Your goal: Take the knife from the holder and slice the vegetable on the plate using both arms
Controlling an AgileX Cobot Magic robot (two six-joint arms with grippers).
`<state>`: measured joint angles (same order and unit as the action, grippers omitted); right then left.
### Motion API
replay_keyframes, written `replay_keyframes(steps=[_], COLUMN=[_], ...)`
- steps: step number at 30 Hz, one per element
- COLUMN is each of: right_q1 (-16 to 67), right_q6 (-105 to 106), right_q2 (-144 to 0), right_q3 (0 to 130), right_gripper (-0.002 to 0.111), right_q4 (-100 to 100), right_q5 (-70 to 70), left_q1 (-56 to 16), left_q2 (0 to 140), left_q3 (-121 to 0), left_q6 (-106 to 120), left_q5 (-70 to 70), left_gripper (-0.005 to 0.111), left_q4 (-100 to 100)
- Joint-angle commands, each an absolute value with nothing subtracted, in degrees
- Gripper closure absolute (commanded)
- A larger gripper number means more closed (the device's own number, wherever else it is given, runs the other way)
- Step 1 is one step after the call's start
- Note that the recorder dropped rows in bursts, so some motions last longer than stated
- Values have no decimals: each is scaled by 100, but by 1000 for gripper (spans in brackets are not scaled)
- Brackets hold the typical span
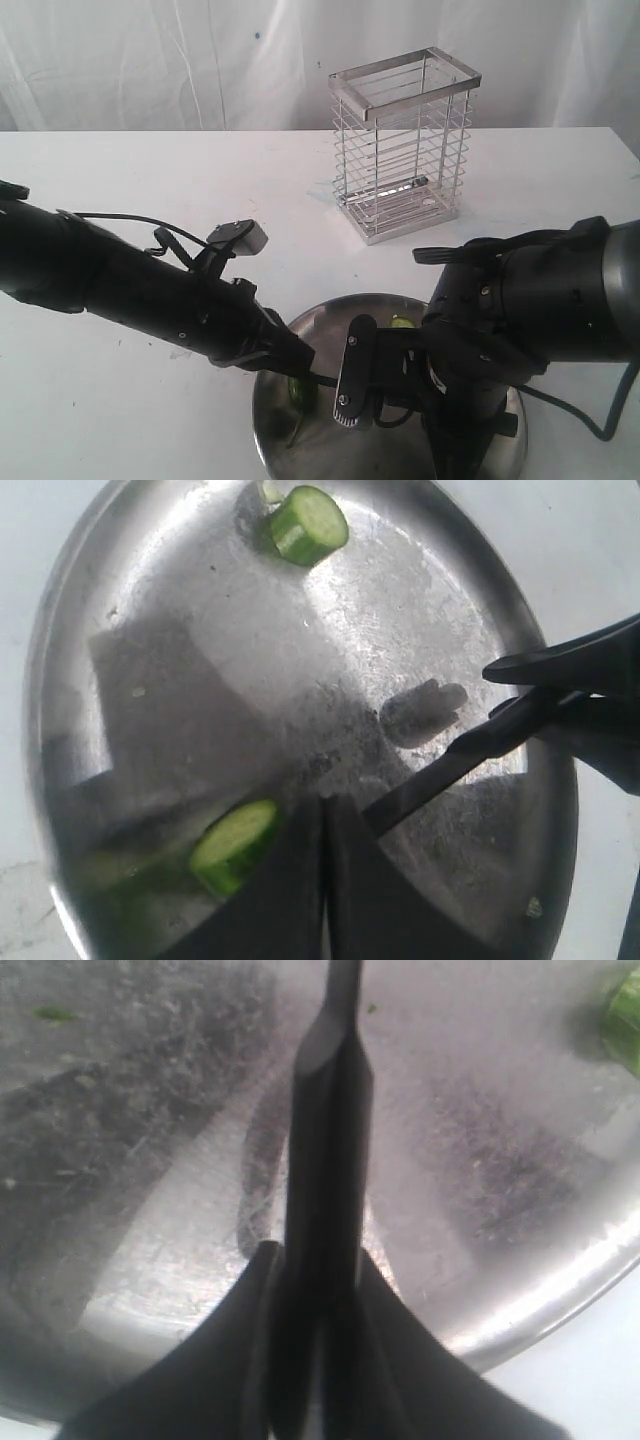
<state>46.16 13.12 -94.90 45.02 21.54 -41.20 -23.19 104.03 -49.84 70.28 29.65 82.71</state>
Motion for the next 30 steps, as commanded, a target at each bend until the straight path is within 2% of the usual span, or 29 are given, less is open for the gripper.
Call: replay_keyframes(steps=[1,15,19,23,30], right_q1=[4622,4622,4622,4622,4622], right_q6=[1366,1366,1366,1366,1366], right_q2=[-9482,-9492,-9492,-9491,-9491], right_q3=[4530,4530,4530,4530,4530], right_gripper=[108,108,108,108,108], right_q4=[2149,2149,2149,2149,2149], right_q5=[-4104,-4096,-4096,-4113,-4152], left_q1=[-2297,-2359,-2470,-2470,-2470], left_q2=[10424,10516,10926,11324,11062], left_q3=[-4995,-4947,-4779,-4758,-4807], left_q6=[7074,7353,7526,7850,7991], left_q5=[3168,3033,2466,2563,2659], left_gripper=[107,107,107,107,107], left_q4=[8326,8502,8567,8914,8942])
